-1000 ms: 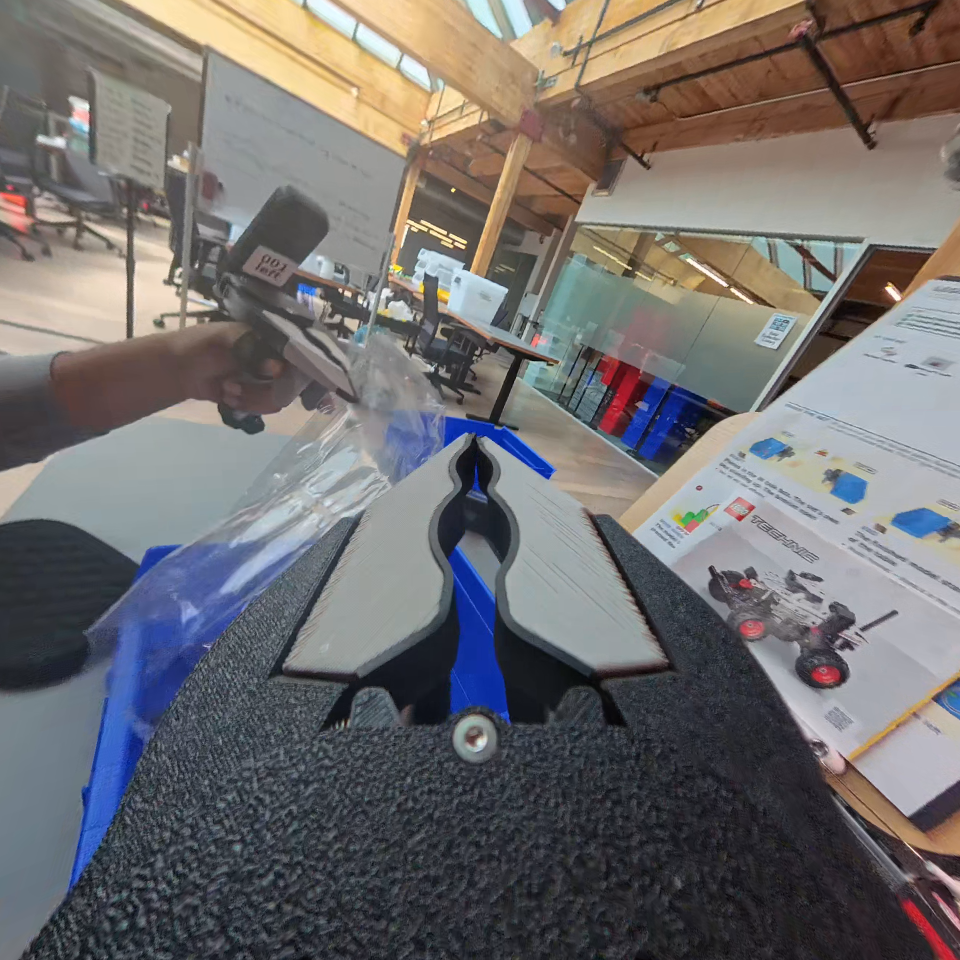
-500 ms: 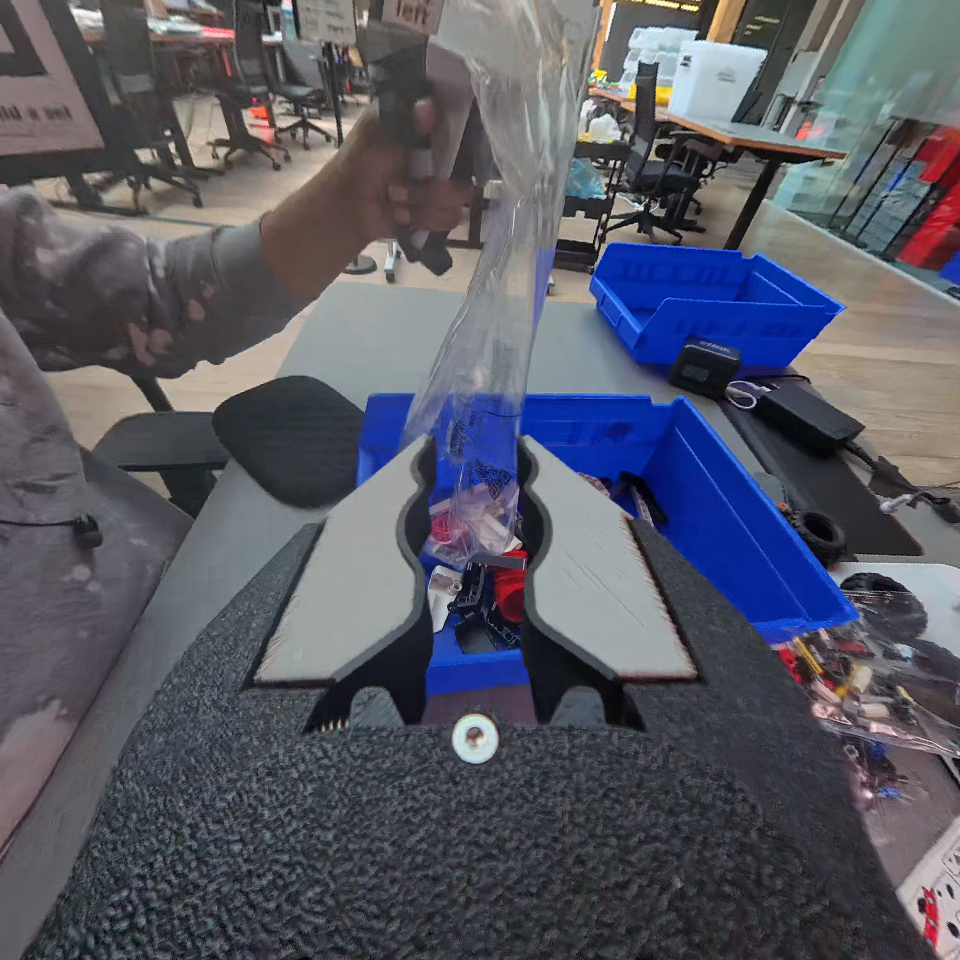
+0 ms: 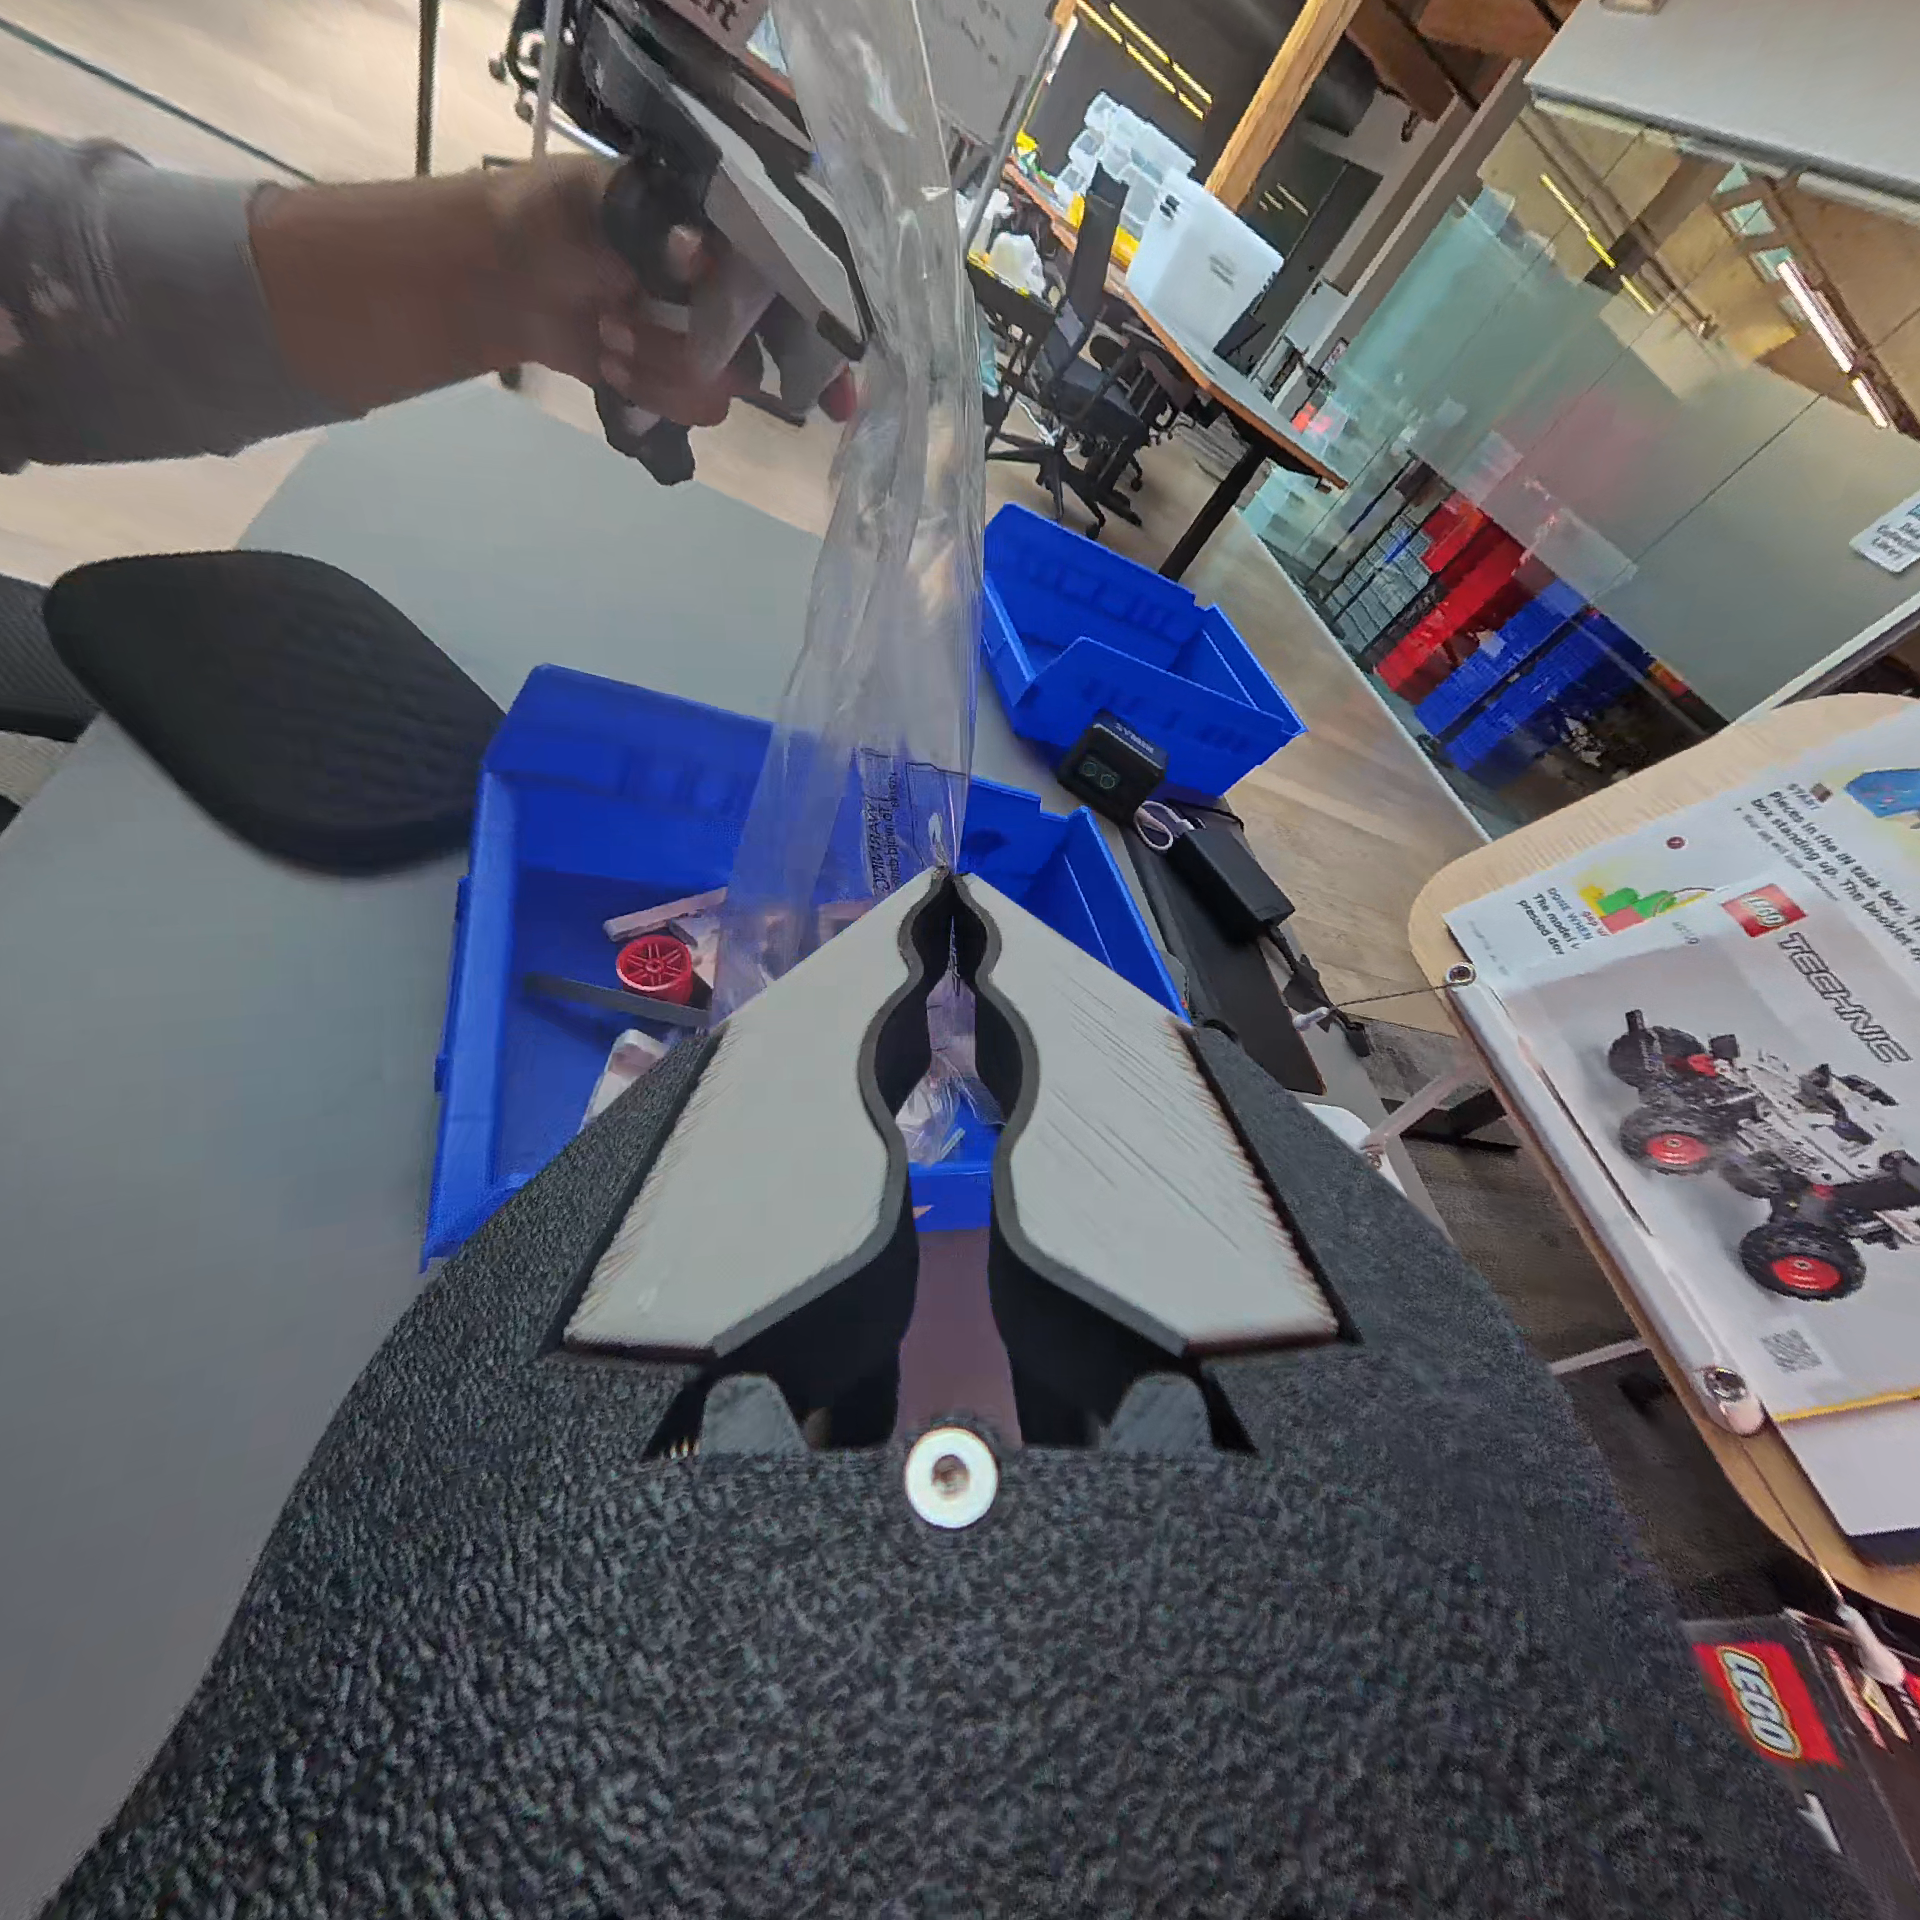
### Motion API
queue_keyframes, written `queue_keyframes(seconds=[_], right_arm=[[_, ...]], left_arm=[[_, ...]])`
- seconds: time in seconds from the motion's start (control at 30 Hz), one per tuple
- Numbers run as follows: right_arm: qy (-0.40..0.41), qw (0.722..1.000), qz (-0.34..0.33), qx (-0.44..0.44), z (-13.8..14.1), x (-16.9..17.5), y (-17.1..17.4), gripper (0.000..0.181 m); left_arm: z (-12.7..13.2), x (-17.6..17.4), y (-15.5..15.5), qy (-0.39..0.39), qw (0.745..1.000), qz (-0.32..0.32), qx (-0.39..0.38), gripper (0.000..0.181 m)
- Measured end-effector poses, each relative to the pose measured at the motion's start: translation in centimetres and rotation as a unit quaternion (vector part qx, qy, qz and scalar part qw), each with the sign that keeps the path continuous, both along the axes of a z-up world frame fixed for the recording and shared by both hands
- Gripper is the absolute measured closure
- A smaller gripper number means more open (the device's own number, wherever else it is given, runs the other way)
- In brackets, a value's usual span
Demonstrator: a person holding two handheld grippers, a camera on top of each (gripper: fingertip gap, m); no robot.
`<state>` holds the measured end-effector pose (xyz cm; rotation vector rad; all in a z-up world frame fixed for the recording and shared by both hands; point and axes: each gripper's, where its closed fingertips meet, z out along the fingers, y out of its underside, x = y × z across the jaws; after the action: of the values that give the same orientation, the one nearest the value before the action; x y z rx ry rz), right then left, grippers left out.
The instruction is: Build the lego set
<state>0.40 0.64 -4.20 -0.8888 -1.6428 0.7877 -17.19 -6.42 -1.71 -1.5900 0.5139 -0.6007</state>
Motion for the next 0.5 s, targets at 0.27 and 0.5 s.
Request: queue_keyframes(seconds=[0.27,0.5], right_arm=[[-0.046,0.997,0.045,0.037,-0.6,-2.3,-0.4,0.181],[-0.083,0.989,0.099,0.071,-1.7,-4.0,-2.0,0.181]], left_arm=[[0.6,1.8,-2.3,0.287,0.954,0.049,0.076,0.093],[-2.8,2.9,-2.6,0.402,0.914,-0.008,0.055,0.181]])
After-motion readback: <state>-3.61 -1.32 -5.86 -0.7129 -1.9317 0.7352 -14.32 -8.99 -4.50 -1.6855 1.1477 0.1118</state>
